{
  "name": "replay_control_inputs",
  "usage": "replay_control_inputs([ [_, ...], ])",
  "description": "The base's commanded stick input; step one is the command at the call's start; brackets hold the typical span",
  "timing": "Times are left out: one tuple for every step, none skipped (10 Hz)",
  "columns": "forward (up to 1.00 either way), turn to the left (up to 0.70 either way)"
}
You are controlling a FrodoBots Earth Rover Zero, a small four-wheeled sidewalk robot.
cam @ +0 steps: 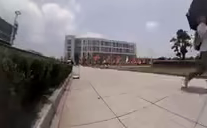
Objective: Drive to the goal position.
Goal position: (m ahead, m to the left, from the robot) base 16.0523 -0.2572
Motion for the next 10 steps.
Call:
replay_control_inputs([
  [0.7,0.0],
  [0.7,0.0],
  [0.7,0.0],
  [0.7,0.0],
  [0.7,0.0],
  [0.7,0.0],
  [0.7,0.0],
  [0.7,0.0],
  [0.7,0.0],
  [0.7,0.0],
])
